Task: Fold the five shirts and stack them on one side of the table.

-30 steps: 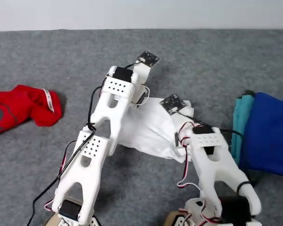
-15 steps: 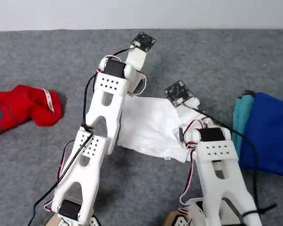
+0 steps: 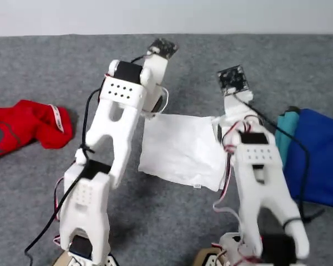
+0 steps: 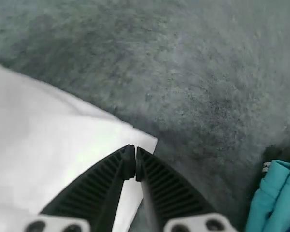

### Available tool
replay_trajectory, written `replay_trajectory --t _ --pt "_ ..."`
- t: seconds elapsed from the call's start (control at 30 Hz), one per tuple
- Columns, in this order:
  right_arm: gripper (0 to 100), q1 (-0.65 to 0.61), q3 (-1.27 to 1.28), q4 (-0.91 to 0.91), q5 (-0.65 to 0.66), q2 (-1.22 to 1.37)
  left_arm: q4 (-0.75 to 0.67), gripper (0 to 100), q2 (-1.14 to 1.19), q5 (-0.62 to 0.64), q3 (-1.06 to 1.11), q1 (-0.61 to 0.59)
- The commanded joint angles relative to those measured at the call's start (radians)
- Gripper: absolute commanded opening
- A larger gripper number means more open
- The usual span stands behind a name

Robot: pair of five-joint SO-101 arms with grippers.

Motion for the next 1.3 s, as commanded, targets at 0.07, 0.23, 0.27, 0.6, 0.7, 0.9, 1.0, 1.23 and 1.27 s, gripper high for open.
replay_trajectory --t 0.07,0.23,0.27,0.6,0.7,0.9,1.0,1.23,1.27 --pt "1.5 -0.012 -0.183 -0.018 -0.100 0.154 -0.049 0 -0.207 0.005 0.272 0.052" --pt "1.5 -0.045 -0.249 -0.022 -0.107 0.297 -0.163 0 -0.238 0.005 0.495 0.054" --pt "1.5 -0.047 -0.259 -0.025 -0.106 0.326 -0.187 0 -0.238 0.002 0.538 0.052" --pt "1.3 0.025 -0.486 -0.018 -0.100 0.591 -0.385 0 -0.238 -0.021 0.875 0.051" --pt "1.1 0.031 -0.535 -0.015 -0.100 0.627 -0.397 0 -0.241 -0.037 0.917 0.028" --pt "1.0 -0.013 -0.548 0.042 -0.100 0.578 -0.330 0 -0.287 -0.058 0.839 0.009" --pt "1.0 -0.044 -0.548 0.119 -0.100 0.519 -0.278 0 -0.341 -0.058 0.773 0.026" --pt "1.0 -0.064 -0.548 0.268 -0.100 0.355 -0.203 0 -0.482 -0.052 0.668 0.041" --pt "1.0 -0.064 -0.548 0.294 -0.100 0.334 -0.203 0 -0.500 -0.052 0.667 0.040"
